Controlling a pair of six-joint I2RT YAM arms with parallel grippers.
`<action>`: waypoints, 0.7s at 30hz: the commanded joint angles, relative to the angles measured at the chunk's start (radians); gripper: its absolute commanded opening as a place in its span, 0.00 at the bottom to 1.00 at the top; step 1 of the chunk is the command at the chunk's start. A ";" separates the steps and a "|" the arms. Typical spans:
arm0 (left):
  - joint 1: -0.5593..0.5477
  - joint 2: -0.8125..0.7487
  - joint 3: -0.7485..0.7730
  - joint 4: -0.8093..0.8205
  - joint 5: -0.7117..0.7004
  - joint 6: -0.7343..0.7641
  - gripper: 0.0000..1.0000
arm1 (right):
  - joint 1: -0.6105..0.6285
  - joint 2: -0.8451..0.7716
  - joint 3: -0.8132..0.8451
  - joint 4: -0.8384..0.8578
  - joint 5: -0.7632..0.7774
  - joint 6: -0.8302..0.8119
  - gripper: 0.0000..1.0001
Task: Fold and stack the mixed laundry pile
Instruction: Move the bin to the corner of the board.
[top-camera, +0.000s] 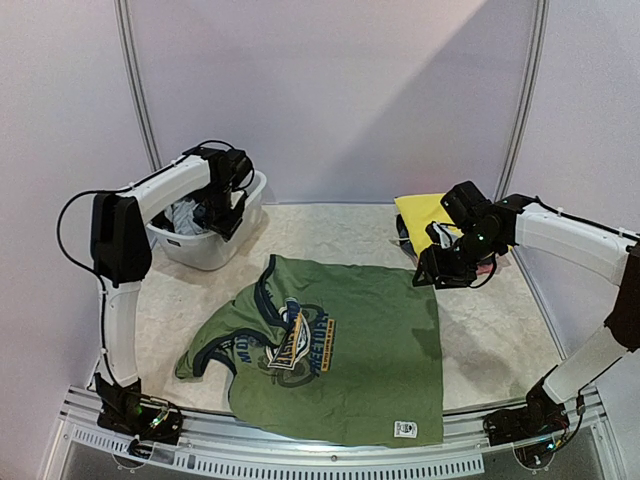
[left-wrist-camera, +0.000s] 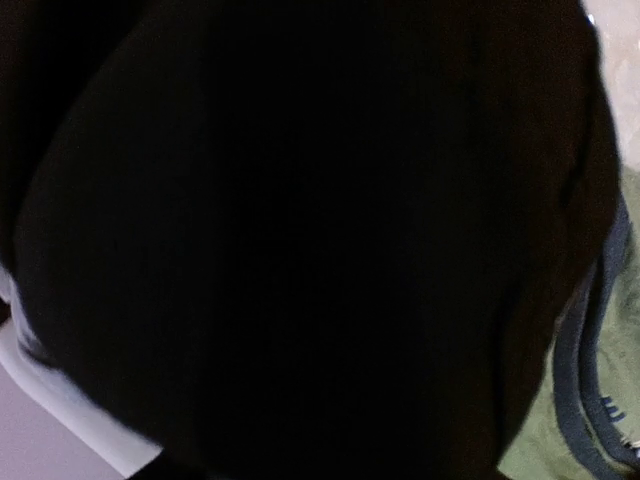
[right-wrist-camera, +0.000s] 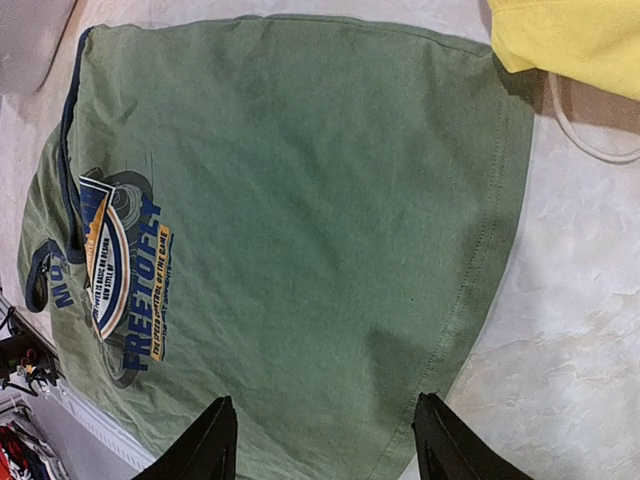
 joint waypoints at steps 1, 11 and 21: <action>0.034 0.036 0.066 0.017 0.080 0.015 0.47 | -0.001 0.002 0.012 -0.006 0.018 0.016 0.61; 0.073 0.033 0.079 -0.014 0.045 -0.038 0.00 | -0.002 0.042 0.053 -0.022 0.029 0.014 0.60; 0.136 -0.005 0.059 -0.090 -0.032 -0.204 0.00 | -0.002 0.038 0.039 -0.028 0.032 -0.006 0.60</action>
